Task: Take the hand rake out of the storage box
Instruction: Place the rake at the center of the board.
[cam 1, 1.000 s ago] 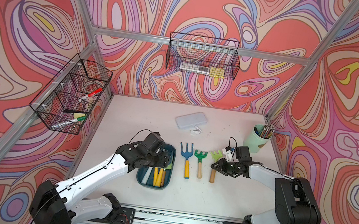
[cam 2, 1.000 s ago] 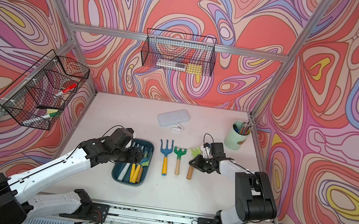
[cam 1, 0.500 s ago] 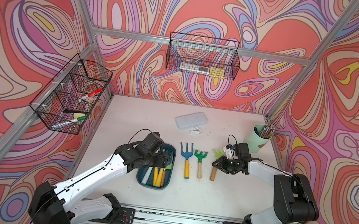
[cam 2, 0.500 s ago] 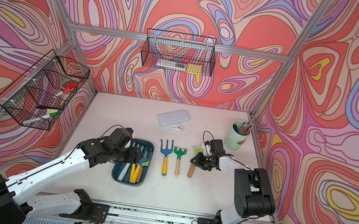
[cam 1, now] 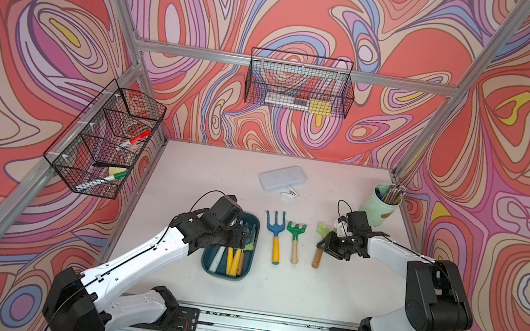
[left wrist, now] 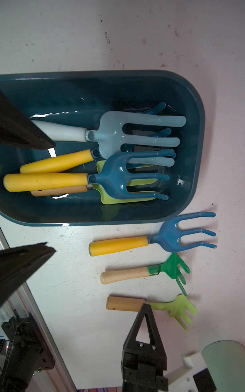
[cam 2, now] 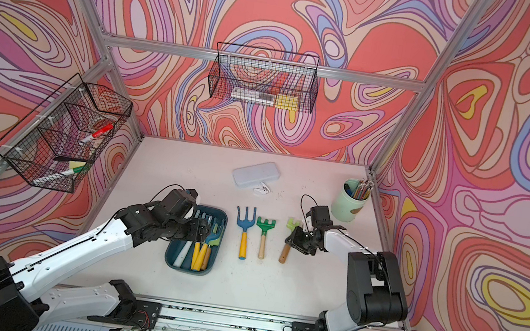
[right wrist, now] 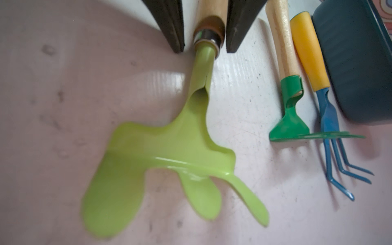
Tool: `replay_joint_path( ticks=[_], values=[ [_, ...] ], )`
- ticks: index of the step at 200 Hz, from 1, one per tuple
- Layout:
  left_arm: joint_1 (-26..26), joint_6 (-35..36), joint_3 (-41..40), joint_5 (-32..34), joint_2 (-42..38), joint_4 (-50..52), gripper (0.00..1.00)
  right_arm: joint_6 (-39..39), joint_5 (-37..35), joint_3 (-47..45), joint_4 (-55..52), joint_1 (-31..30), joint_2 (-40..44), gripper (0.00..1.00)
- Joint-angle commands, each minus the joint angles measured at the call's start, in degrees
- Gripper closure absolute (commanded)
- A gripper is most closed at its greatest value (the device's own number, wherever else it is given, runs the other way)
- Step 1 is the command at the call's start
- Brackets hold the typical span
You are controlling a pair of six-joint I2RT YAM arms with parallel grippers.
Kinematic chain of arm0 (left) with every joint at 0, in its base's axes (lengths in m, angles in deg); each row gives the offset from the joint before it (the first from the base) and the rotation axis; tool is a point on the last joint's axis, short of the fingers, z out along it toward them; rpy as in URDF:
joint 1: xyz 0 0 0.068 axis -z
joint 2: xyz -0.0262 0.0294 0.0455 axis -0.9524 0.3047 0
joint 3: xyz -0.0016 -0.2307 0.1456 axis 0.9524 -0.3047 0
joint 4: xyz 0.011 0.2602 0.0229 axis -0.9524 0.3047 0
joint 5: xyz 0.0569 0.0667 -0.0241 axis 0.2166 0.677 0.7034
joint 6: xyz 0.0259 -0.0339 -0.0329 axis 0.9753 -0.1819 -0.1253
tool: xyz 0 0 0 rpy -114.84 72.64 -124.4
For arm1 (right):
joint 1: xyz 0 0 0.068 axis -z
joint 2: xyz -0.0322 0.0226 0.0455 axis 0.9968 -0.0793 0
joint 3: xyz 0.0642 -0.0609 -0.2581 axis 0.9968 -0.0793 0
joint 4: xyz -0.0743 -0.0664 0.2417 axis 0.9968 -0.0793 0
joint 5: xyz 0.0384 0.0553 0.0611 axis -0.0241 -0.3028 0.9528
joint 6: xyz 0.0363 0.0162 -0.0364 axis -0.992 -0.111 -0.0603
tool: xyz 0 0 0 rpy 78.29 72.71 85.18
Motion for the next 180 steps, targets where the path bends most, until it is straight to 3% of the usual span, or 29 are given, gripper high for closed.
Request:
replay_joint_path(
  ticks=[1,68,124,180],
  values=[
    [-0.4,1.0,1.7,-0.1,0.4,0.8,0.26,-5.0,-5.1,1.2,-3.4,-1.6,1.7,0.65],
    [-0.4,0.9,1.4,-0.8,0.6,0.4,0.26,-11.0,-14.8,4.0,-6.6,-12.1,-0.4,0.64],
    [-0.4,0.9,1.5,-0.7,0.5,0.4,0.26,-9.3,-21.4,5.1,-10.4,-13.1,-3.4,0.73],
    [-0.4,0.6,1.3,-0.1,-0.4,1.1,0.26,-3.6,-21.8,5.6,-10.4,-13.2,-3.0,0.77]
  ],
)
